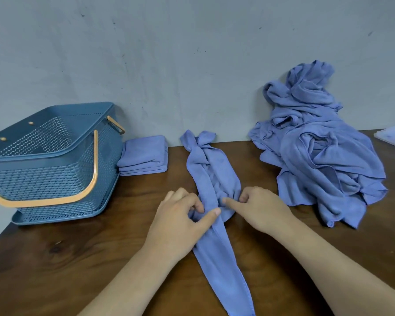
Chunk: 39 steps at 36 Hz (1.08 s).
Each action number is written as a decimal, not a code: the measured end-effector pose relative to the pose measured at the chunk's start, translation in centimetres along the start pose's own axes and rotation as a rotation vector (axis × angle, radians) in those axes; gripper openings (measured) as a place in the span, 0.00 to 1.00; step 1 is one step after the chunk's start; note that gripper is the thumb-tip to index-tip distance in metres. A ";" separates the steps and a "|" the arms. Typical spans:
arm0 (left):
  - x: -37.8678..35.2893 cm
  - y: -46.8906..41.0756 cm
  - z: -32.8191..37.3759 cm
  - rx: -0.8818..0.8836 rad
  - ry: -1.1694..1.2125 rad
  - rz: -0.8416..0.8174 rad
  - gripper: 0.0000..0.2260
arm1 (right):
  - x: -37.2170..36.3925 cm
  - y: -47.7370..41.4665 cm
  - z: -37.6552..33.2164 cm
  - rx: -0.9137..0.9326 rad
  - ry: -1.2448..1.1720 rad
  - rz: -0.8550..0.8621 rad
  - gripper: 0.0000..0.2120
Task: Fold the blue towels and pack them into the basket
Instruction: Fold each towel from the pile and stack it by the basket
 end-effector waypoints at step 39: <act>1.3 0.7 -2.7 -0.050 0.006 -0.512 0.23 | 1.3 1.8 -1.8 0.681 0.050 -0.244 0.16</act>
Point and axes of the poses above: each hand's wrist, its own y-axis away from the middle knuckle, its own x-axis out of the back of the hand, z = x × y, the point moved 4 cm from there along -y, towards the middle knuckle, and after that the axes turned 9 degrees about -x, right-handed, at the moved point
